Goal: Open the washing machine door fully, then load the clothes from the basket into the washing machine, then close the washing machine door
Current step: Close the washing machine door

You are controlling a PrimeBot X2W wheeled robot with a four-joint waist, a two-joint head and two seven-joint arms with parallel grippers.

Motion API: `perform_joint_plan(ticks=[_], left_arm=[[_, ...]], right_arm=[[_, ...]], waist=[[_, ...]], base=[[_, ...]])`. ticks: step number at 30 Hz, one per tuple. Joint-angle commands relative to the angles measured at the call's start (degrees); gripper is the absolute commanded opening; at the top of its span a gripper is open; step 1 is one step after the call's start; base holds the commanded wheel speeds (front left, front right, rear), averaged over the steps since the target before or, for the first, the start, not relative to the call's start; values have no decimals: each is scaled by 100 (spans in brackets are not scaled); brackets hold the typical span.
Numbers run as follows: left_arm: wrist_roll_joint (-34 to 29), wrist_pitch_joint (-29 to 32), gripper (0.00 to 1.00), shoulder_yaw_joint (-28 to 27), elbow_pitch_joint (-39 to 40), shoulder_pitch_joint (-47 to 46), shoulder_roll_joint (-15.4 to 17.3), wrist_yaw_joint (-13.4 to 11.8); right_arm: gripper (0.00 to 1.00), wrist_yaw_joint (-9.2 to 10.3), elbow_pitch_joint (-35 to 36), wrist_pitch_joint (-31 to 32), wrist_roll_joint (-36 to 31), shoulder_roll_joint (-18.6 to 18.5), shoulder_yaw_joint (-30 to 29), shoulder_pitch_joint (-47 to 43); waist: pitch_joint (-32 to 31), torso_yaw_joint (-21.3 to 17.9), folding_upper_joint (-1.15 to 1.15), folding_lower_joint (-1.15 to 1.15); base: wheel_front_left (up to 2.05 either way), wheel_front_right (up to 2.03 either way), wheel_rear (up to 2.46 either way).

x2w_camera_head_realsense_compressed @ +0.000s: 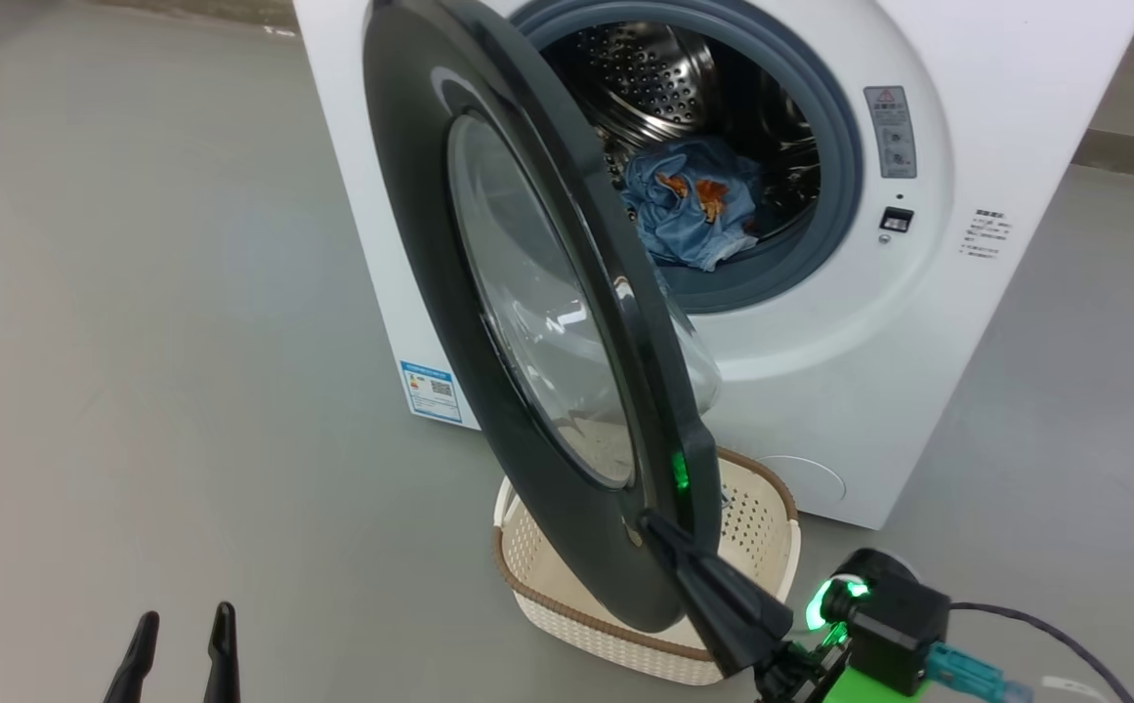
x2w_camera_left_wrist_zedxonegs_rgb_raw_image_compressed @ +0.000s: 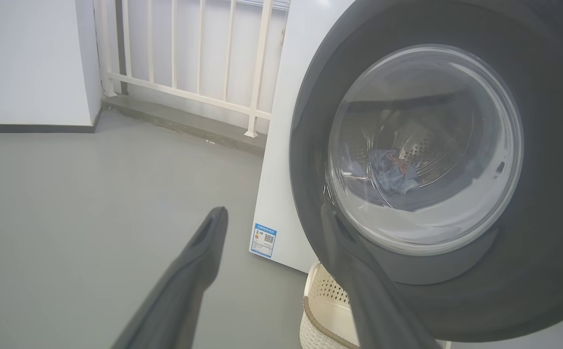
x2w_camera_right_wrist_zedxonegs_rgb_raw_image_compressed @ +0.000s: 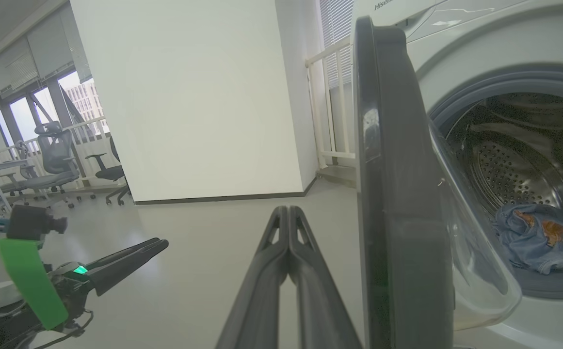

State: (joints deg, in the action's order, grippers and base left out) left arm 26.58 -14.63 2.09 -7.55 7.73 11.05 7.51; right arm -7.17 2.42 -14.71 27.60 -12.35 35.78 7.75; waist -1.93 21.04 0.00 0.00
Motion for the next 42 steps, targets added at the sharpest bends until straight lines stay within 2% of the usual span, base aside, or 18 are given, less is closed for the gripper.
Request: perform_joint_plan(ticks=[1, 9, 24, 42], left_arm=[[46, -37, 100, -176, 108, -89, 60, -2], [67, -37, 100, -168, 114, -123, 34, -2], [108, -37, 100, -188, 136, -349, -76, -2], [154, -37, 100, -44, 255, -754, -268, -2]], right_arm=[[0, -32, 94, -29, 14, 29, 86, 118], [0, -32, -657, -29, 244, 88, 351, 147], [0, -32, -1265, -29, 307, 286, -25, 573], [0, -32, -1497, -29, 149, 208, -1306, 1135]], waist=[[-8, 37, 0, 0], [65, 96, 0, 0], [401, -29, 0, 0], [960, -137, 0, 0]], base=[[0, 0, 0], [0, 0, 0], [0, 0, 0], [0, 0, 0]])
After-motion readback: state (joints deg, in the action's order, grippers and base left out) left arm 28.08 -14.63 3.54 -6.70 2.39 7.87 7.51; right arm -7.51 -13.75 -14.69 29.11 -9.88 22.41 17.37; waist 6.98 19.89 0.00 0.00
